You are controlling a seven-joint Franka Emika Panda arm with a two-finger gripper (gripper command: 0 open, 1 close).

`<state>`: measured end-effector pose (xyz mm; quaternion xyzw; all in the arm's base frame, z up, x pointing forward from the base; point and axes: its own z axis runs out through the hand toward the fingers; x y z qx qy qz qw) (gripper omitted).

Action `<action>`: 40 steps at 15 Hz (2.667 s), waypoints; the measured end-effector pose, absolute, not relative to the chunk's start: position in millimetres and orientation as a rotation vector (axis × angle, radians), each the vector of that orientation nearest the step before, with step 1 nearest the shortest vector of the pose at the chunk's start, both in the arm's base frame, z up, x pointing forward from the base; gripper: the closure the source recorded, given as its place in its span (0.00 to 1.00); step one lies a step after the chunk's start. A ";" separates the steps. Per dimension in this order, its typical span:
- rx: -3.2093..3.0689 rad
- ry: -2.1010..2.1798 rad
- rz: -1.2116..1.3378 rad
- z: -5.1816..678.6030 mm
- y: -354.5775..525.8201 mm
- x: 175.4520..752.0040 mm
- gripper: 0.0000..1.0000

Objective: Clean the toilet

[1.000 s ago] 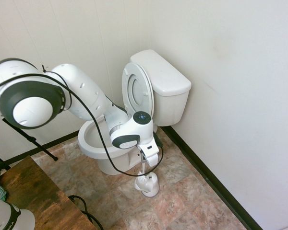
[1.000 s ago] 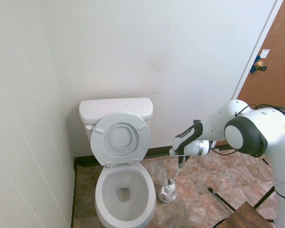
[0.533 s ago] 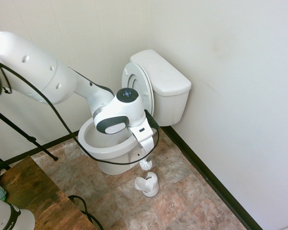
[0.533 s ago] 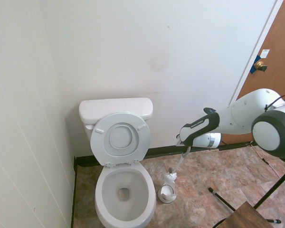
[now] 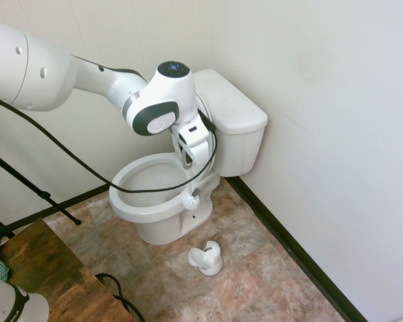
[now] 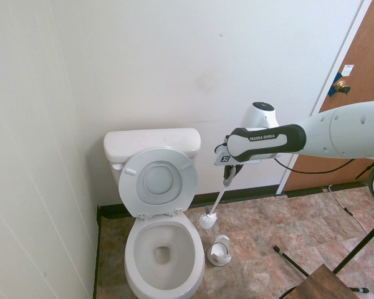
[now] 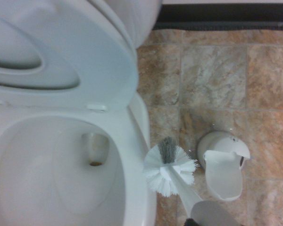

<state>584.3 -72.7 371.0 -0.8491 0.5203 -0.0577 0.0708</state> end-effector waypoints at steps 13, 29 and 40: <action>-2.634 1.449 -0.167 353.7 54.9 579.8 1.00; -2.620 1.529 -0.301 260.4 181.1 638.3 1.00; -2.606 1.587 -0.359 200.6 216.9 645.1 1.00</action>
